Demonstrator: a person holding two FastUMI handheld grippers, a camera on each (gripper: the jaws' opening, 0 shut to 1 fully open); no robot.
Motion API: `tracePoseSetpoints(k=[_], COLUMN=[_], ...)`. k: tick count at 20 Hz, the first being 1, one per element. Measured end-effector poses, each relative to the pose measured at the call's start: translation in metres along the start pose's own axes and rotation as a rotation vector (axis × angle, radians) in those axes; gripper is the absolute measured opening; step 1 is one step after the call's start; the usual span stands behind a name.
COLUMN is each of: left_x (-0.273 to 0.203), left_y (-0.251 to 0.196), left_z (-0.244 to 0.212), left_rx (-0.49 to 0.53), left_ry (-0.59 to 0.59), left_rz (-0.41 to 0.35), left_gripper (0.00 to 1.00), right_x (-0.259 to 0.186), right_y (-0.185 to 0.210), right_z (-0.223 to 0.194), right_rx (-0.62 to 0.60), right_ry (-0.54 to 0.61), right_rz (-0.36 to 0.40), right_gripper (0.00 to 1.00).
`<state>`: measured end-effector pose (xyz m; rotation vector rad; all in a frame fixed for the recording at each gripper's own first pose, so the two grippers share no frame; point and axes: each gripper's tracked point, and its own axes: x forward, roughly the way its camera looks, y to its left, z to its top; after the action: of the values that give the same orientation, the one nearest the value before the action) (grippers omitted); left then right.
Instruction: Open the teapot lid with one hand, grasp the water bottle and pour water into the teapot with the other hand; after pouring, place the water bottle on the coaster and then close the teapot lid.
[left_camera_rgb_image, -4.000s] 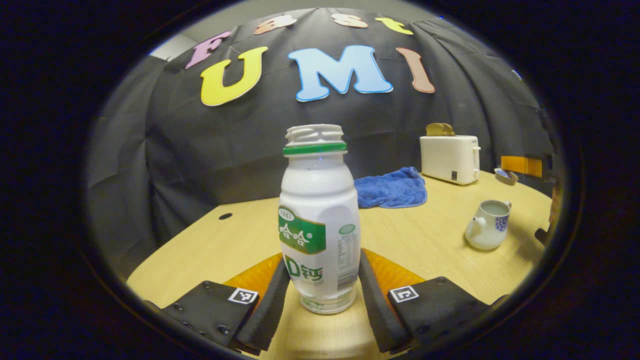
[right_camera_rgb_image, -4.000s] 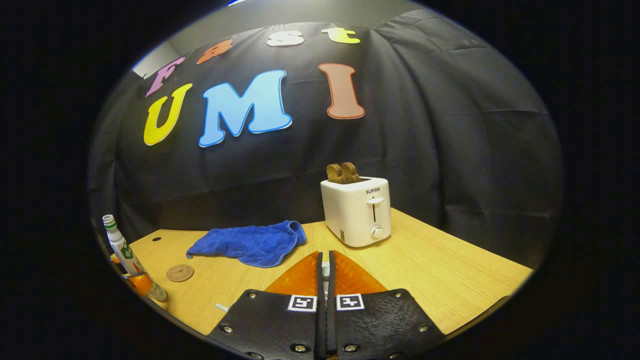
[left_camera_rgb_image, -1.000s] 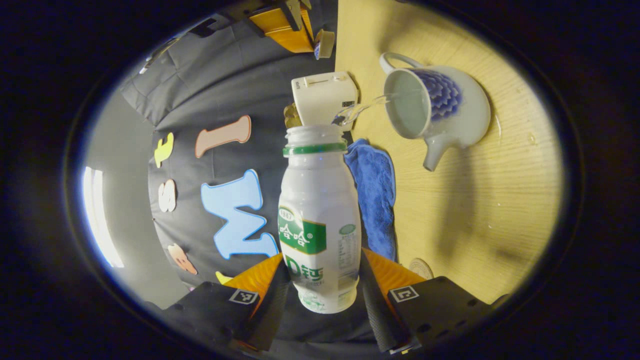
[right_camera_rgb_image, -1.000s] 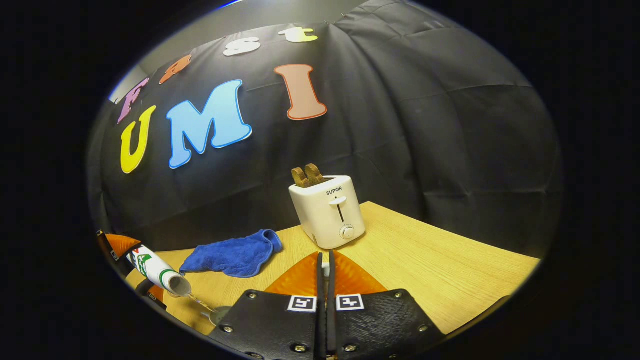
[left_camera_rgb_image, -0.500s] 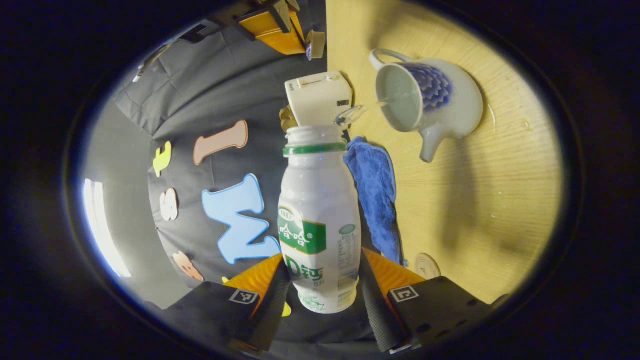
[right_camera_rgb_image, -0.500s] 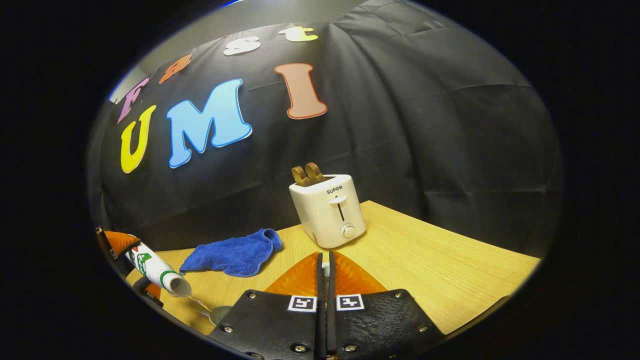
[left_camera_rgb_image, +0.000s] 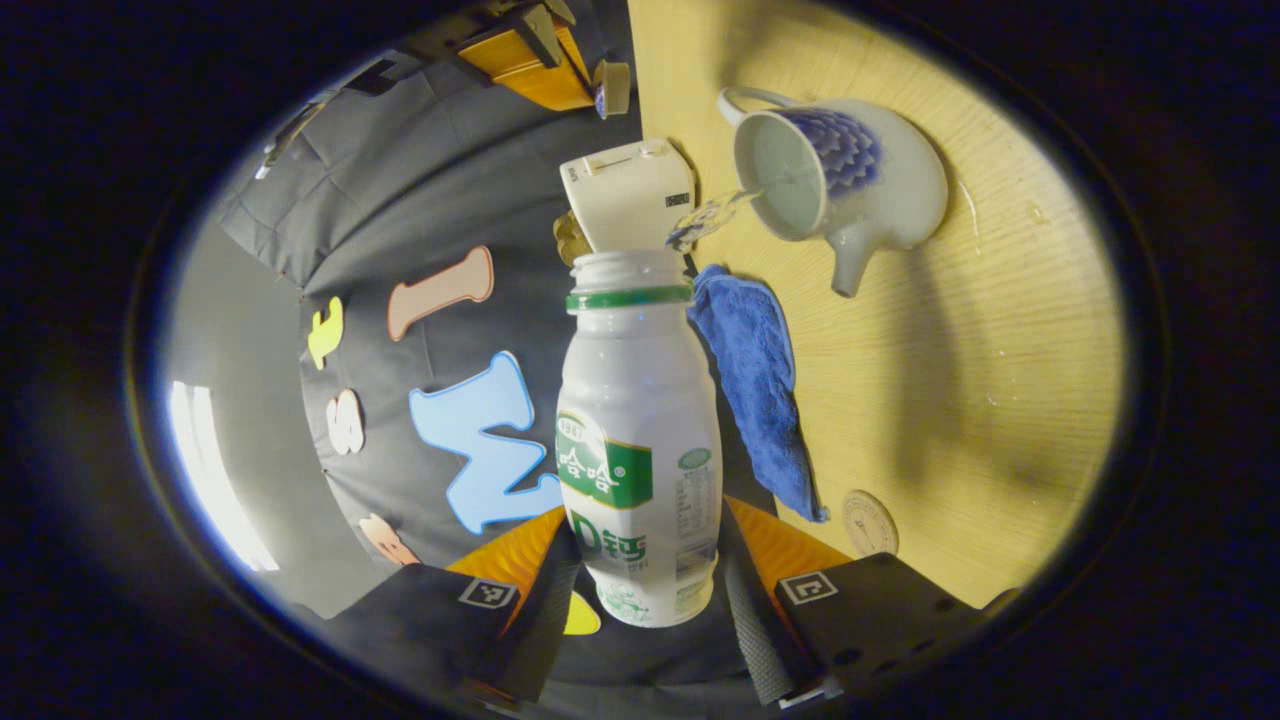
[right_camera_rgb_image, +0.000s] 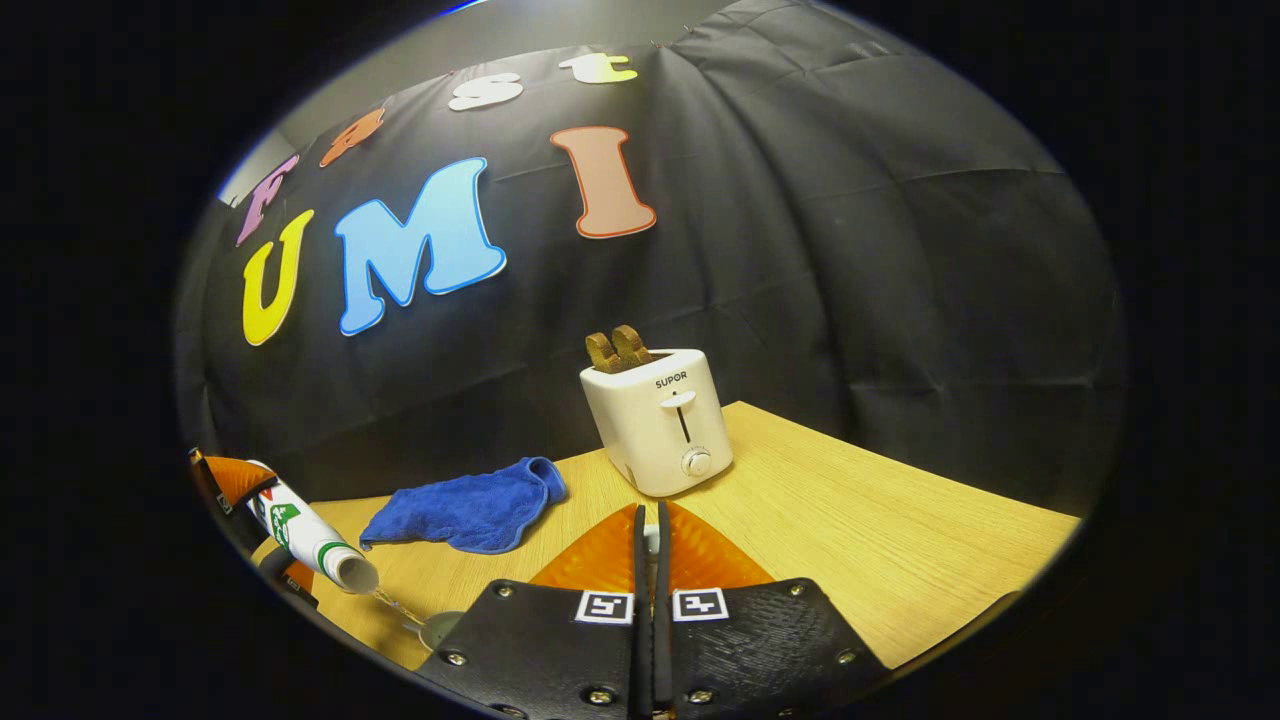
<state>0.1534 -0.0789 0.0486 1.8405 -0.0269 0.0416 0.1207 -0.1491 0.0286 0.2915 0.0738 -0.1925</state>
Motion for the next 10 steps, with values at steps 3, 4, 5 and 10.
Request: tracePoseSetpoints(k=[3, 4, 5, 10], left_x=[0.0009, 0.0009, 0.0002, -0.0003], left_y=[0.0008, 0.0012, 0.0010, 0.0029], left_z=[0.0003, 0.0011, 0.0015, 0.0026], left_rx=[0.012, 0.018, 0.023, 0.048], left_ry=[-0.002, -0.003, -0.004, -0.008], left_rz=[0.003, 0.006, 0.007, 0.011], left_gripper=[0.80, 0.80, 0.80, 0.80], right_x=[0.0007, 0.0008, 0.0007, 0.0011], right_y=[-0.0002, 0.0000, -0.0004, -0.0004], right_z=[-0.0004, 0.0000, -0.0002, -0.0004], right_rx=[0.000, 0.000, 0.000, 0.001], right_ry=[0.001, 0.001, 0.001, 0.001], right_rz=[-0.001, -0.001, -0.001, 0.001], right_gripper=[0.00, 0.00, 0.00, 0.00])
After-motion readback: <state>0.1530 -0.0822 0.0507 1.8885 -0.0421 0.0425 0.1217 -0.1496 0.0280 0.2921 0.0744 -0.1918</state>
